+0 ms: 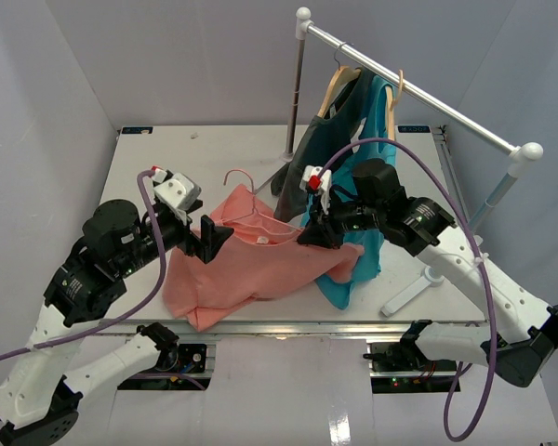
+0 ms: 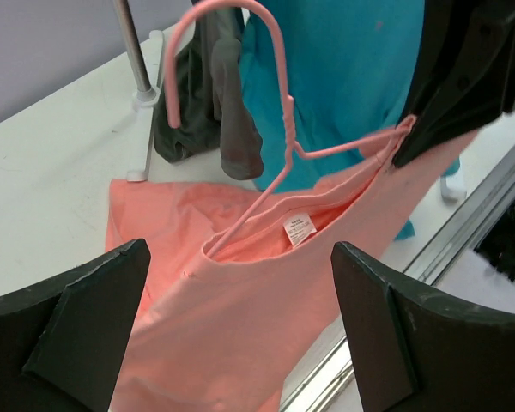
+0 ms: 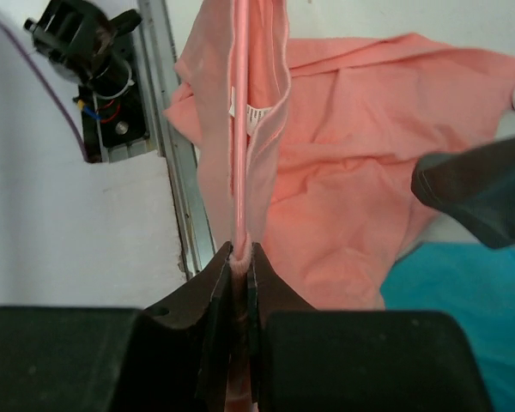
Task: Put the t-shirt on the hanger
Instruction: Place the hanger at the clothesline.
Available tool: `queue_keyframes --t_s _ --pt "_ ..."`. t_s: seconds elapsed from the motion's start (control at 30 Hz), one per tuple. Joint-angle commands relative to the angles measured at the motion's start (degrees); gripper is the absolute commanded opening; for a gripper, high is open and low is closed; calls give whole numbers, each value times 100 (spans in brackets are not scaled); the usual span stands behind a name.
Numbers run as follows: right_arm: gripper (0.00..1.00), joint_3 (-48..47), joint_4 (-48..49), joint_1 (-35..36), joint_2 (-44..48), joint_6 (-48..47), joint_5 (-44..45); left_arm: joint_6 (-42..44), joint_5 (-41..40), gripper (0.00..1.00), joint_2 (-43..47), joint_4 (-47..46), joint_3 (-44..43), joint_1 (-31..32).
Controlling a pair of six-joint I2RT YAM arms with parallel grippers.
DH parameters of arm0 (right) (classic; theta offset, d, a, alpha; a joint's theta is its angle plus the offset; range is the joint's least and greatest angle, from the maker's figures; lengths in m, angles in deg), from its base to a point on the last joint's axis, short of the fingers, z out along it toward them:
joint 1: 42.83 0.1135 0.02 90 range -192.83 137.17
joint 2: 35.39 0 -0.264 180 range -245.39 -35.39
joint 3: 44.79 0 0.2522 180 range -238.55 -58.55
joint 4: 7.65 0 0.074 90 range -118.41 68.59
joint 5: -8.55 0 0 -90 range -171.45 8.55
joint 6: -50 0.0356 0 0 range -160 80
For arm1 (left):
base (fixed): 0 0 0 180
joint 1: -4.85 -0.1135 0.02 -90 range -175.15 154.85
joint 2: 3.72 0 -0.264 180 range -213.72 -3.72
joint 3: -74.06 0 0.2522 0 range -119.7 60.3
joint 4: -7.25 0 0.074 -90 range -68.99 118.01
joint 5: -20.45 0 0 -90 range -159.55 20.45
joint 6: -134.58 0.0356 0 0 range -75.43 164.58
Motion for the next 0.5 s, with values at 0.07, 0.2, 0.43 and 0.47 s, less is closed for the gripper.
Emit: queue_keyframes --t_s 0.07,0.2,0.43,0.47 --pt "8 115 569 279 335 1476 1676 -774 -774 98 -414 -383 -115 6" --pt "8 302 701 904 542 1995 2477 -889 -1149 98 -276 -900 391 15" --pt "8 769 938 2464 889 2834 4623 -1083 -1482 98 -69 -1397 1058 15" --pt "8 830 903 2618 899 2958 4686 -1088 -1569 98 -58 -1382 1064 15"
